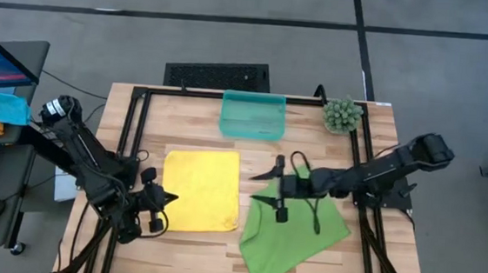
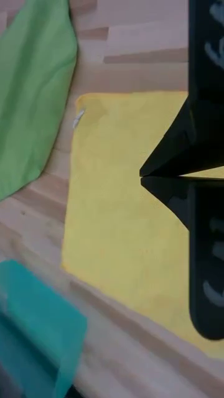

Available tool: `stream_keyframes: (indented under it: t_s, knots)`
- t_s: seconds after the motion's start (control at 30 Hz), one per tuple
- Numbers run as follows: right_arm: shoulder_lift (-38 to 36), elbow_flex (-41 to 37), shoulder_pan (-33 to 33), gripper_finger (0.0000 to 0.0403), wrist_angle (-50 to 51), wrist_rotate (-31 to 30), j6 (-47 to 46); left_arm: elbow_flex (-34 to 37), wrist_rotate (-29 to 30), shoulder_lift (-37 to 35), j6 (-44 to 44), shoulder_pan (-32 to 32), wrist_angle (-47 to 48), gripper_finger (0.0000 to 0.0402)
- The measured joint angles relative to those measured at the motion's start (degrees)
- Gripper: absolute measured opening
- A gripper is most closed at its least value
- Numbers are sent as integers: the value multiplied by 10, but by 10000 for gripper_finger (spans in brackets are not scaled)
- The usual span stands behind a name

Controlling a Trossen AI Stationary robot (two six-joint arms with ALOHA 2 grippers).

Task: Roll microfiber towels into tight, uniform cylinder then place into a basket
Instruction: Fold the yellow microfiber towel

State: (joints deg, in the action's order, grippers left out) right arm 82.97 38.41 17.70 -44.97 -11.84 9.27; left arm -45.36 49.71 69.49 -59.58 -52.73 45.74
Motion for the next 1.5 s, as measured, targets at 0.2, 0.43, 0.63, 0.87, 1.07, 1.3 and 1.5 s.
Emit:
stream_keyframes:
  t_s: [0.2, 0.43, 0.63, 0.87, 1.07, 1.3, 1.5]
  knots:
    - [37, 80, 19, 254, 158, -1, 1, 39, -29, 0, 25, 0, -68, 3]
    - [110, 153, 45, 254, 249, -2, -44, 92, -53, 0, -5, 0, -97, 70]
    - [175, 208, 55, 254, 273, -2, -13, 103, -122, 0, -25, 2, -95, 152]
    - [234, 282, 46, 254, 360, -2, -13, 103, -175, 0, 11, -10, -112, 190]
    - [275, 324, 43, 254, 426, -2, -7, 103, -216, 28, 29, -34, -144, 190]
    - [289, 367, 44, 254, 468, -5, 3, 82, -253, 95, 52, -39, -167, 189]
    - [286, 410, 62, 254, 520, -29, 4, 9, -276, 125, 76, -39, -90, 189]
